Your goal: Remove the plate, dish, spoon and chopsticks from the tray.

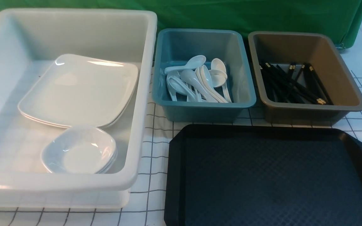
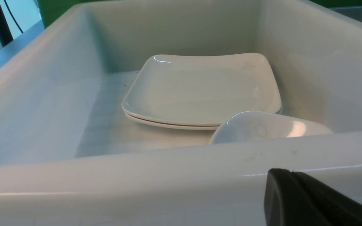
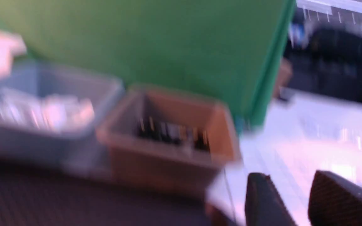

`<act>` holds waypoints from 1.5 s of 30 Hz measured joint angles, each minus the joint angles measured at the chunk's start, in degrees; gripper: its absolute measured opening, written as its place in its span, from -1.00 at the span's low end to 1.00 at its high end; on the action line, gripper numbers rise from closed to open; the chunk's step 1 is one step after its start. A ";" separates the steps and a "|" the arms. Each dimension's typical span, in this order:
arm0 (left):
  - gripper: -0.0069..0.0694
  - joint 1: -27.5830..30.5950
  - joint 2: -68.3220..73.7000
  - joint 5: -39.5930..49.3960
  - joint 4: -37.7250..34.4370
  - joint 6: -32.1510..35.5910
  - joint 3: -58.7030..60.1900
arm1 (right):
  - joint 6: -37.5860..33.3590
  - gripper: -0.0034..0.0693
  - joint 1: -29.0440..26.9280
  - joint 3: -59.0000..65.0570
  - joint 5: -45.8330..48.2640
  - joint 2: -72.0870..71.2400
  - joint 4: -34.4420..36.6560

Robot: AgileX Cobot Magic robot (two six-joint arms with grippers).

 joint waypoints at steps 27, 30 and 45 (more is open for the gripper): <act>-0.81 0.00 0.00 0.01 0.00 0.06 0.00 | 2.84 -0.25 1.95 4.43 4.61 0.00 0.00; -0.81 0.00 0.00 0.01 0.00 0.23 0.00 | 2.84 -0.25 1.95 4.43 4.61 0.00 0.00; -0.81 0.00 0.00 0.01 0.00 0.42 0.00 | 2.84 -0.25 1.95 4.43 4.61 0.00 0.00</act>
